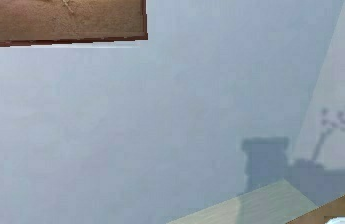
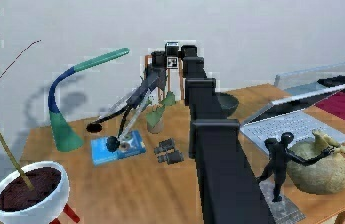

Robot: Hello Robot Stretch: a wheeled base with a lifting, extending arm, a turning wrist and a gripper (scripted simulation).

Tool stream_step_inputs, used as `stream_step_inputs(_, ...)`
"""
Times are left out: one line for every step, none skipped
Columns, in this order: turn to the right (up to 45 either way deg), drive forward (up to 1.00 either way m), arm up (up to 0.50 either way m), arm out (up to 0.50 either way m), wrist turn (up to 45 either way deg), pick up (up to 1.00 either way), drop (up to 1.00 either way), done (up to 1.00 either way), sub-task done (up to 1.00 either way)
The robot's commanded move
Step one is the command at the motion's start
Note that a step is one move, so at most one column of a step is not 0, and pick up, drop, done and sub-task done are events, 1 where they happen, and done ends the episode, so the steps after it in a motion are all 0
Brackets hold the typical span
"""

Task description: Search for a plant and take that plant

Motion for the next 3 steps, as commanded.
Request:
stream_step_inputs(0.0,0.0,0.0,0.0,45.0,0.0,0.0,0.0,0.0)
stream_step_inputs(0.0,0.0,0.0,0.0,45.0,0.0,0.0,0.0,0.0)
stream_step_inputs(0.0,0.0,0.0,0.0,27.0,0.0,0.0,0.0,0.0)
